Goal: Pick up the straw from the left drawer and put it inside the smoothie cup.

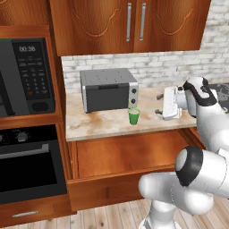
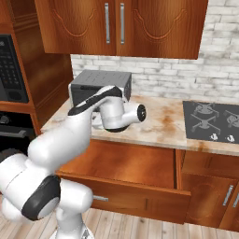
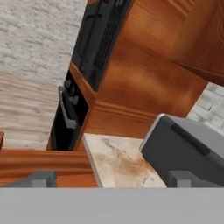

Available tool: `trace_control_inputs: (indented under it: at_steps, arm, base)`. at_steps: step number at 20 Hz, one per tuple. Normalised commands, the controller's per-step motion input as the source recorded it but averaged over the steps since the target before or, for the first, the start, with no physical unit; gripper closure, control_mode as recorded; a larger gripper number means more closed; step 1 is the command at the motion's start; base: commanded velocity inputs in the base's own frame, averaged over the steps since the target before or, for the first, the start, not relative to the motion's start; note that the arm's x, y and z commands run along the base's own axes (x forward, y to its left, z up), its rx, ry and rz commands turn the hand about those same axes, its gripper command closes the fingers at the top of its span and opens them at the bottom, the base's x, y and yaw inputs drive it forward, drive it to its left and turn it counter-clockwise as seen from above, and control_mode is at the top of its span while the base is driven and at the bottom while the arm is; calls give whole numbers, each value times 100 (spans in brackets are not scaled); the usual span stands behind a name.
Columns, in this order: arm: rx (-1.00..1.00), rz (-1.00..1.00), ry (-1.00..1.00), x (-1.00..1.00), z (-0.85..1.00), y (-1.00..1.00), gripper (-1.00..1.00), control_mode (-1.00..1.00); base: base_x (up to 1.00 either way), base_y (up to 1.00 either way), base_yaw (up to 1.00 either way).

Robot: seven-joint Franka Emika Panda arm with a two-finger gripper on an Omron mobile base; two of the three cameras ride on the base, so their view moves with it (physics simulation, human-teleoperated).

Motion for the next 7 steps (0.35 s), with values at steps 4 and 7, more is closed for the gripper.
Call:
trace_control_inputs:
  at_steps: [4, 7]
  arm:
    - [-16, 0, -12, -93, 46, 21, -100, -100]
    - [-14, 0, -21, -91, 35, 32, -100, -100]
  base:
    - [0, 0, 0]
    - [0, 0, 0]
